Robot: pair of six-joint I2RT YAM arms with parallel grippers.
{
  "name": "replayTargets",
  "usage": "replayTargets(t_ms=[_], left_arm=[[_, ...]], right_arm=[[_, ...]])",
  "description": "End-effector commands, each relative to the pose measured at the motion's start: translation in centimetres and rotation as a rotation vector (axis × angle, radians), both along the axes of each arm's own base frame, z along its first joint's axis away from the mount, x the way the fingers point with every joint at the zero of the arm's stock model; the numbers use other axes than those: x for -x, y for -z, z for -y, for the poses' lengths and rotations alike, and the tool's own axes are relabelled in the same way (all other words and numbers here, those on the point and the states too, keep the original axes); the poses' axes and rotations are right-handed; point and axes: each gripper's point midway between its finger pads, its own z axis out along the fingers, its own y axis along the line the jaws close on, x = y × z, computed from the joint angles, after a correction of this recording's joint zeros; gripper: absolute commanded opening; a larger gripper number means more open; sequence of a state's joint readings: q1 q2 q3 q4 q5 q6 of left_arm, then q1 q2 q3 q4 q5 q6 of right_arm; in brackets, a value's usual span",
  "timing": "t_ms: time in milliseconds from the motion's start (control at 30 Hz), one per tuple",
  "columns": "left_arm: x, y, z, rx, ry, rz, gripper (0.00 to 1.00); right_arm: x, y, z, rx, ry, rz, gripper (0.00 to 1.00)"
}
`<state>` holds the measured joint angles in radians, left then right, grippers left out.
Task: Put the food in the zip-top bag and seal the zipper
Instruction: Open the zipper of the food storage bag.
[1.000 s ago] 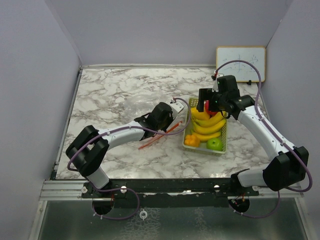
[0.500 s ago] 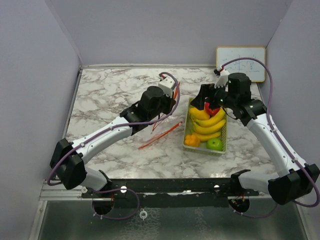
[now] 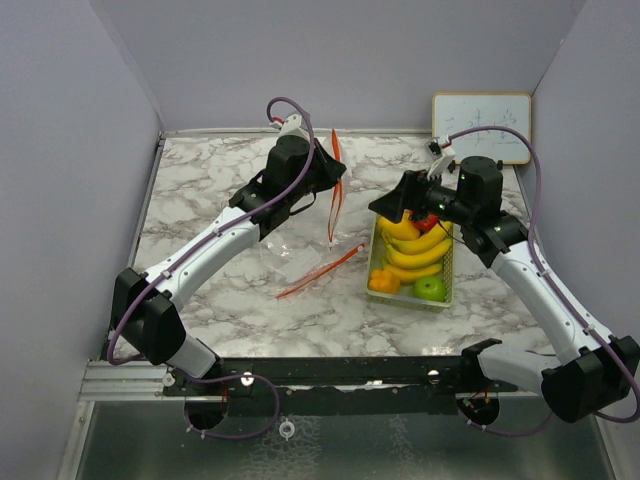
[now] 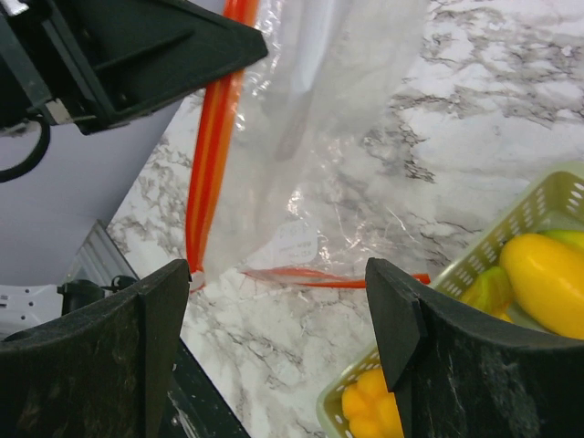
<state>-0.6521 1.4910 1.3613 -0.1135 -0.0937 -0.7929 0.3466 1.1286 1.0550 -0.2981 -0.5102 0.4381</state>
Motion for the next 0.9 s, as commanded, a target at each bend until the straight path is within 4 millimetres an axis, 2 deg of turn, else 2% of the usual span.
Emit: replayTargets(t_ms=[0,167,300,367,500,567,733,867], left_arm=[[-0.1,-0.5,1.6,0.106,0.014,-0.060,0.00],[-0.4,-0.2,2.0,0.116,0.015,-0.067,0.00],[-0.5,-0.5,2.3,0.129,0.026,-0.065,0.00],[-0.5,-0.7,2.4,0.132,0.028,-0.062,0.00],[-0.4,-0.8,2.4,0.135,0.030,-0.060,0.00],[-0.3,-0.9,2.4,0.140,0.034,-0.060,0.00],[-0.2,-1.2,2.4,0.151,0.037,-0.059,0.00],[-0.1,-1.5,2.4,0.156,0.038,-0.054,0.00]], right_arm=[[-0.9,-2.0,-2.2,-0.075,-0.052,0.053,0.77],[-2.2,-2.0,-3.6,-0.097,-0.067,0.051,0.77],[-2.3,-0.9,-5.9,-0.073,-0.096,0.036,0.76],[-2.6,-0.4,-6.4,-0.065,-0.080,0.034,0.76],[-3.4,0.6,-6.5,-0.053,-0.054,0.021,0.75],[-3.7,0.8,-6.6,-0.053,-0.053,0.017,0.71],[-4.9,1.8,-6.2,-0.019,0.003,0.004,0.54],[-5.4,2.4,-6.0,0.001,0.029,0.001,0.54]])
